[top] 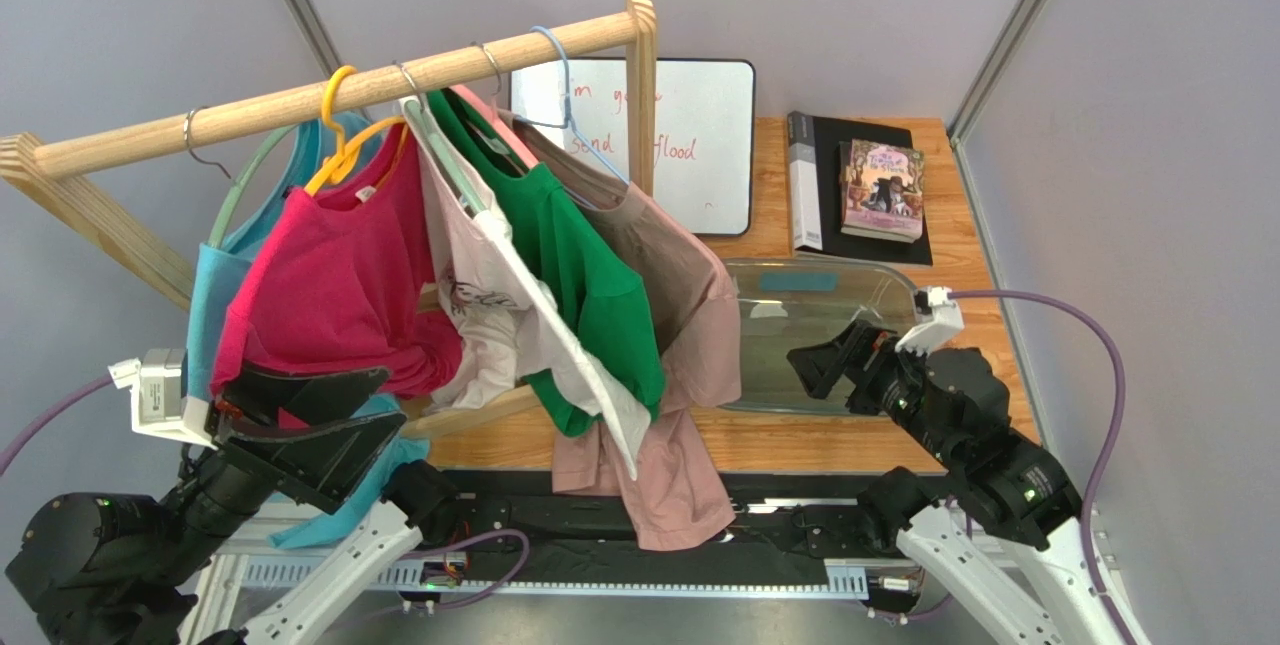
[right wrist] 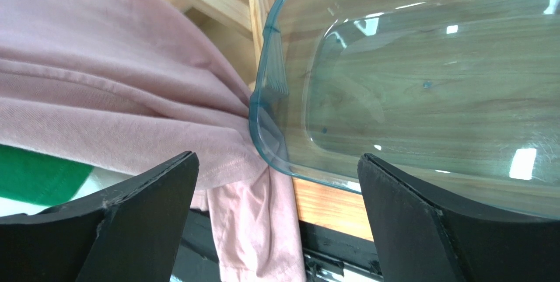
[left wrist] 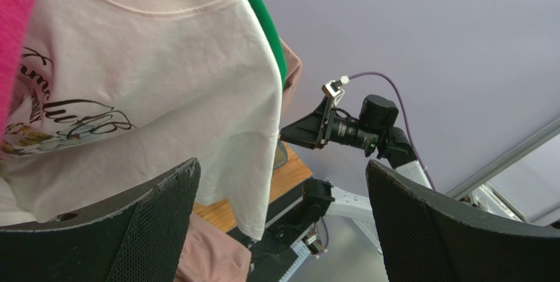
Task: Remove the t-shirt from the hanger
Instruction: Grab a hanger with a tshirt on it with the right arm
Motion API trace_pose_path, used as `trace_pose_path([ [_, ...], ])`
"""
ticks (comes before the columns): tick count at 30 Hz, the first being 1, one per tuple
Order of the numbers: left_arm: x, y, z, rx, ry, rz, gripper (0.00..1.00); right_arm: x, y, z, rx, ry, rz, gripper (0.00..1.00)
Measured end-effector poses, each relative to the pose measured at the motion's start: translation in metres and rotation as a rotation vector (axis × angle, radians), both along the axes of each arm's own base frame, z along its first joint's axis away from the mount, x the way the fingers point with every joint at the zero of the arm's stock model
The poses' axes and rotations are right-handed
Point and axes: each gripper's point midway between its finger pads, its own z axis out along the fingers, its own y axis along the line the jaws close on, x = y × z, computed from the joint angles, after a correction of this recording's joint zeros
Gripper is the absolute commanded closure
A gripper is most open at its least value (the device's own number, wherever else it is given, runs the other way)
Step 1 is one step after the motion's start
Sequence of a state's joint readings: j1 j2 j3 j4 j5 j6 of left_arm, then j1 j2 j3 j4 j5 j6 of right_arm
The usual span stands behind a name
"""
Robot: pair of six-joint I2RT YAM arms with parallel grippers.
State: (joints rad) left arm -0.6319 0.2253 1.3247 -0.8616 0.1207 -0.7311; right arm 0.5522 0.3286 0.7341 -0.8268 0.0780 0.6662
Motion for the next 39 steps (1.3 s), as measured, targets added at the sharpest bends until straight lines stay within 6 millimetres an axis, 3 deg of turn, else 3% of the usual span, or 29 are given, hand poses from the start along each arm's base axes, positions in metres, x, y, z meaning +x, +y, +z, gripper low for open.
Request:
trace_pose_path([
  [4, -0.001, -0.002, 0.007, 0.011, -0.03, -0.012, 0.04, -0.001, 0.016, 0.004, -0.041, 0.026, 0.111, 0.0],
  [7, -0.003, -0.009, 0.036, 0.031, -0.061, -0.05, 0.06, -0.002, 0.035, 0.026, -0.039, 0.003, 0.231, 0.01],
  [10, 0.005, -0.027, 0.068, 0.052, -0.093, -0.104, 0.09, -0.002, 0.054, 0.059, -0.026, -0.044, 0.344, 0.02],
  [14, 0.018, -0.053, 0.087, 0.074, -0.103, -0.183, 0.12, 0.004, 0.078, 0.121, -0.004, -0.149, 0.46, 0.02],
  [17, 0.029, -0.072, 0.092, 0.087, -0.09, -0.243, 0.16, 0.002, 0.094, 0.163, 0.01, -0.244, 0.538, 0.02],
  [22, 0.033, -0.092, 0.09, 0.095, -0.053, -0.335, 0.18, -0.001, 0.114, 0.202, 0.009, -0.345, 0.626, 0.02],
  [27, 0.017, -0.084, 0.065, 0.087, -0.028, -0.354, 0.14, -0.011, 0.139, 0.2, -0.004, -0.355, 0.727, 0.01],
  [31, -0.019, -0.055, 0.033, 0.063, -0.047, -0.342, 0.13, -0.014, 0.156, 0.192, -0.018, -0.34, 0.775, 0.01],
  [35, -0.064, -0.024, 0.021, 0.018, -0.142, -0.347, 0.12, -0.017, 0.167, 0.189, -0.021, -0.338, 0.802, 0.01],
  [39, -0.09, -0.016, -0.005, 0.019, -0.168, -0.404, 0.12, -0.021, 0.174, 0.19, -0.01, -0.357, 0.817, 0.01],
])
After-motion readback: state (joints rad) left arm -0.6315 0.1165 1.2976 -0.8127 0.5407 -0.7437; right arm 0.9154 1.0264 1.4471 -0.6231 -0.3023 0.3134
